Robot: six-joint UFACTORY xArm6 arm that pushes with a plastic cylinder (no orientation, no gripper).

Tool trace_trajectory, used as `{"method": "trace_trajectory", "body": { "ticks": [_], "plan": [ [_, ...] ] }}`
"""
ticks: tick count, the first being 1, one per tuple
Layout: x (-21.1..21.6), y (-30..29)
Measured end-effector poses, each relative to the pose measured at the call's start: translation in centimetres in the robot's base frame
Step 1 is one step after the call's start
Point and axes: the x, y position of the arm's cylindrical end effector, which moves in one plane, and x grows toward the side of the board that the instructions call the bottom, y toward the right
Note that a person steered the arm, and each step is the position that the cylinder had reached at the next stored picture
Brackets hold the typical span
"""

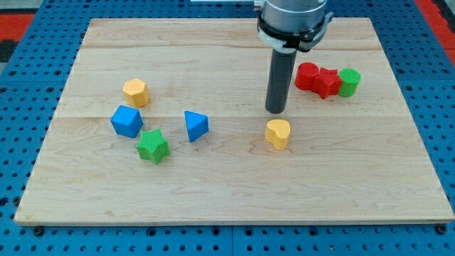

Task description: Move the yellow heart to the bottom right

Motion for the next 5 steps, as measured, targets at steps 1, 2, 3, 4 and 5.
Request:
{"method": "trace_trajectory", "body": {
  "ticks": [1,2,3,4,5],
  "plan": [
    [3.1,1.7],
    [3.3,-1.6],
    [3.3,-4.9],
    [3.5,-4.9],
    [5.5,-3.1]
  ]
}}
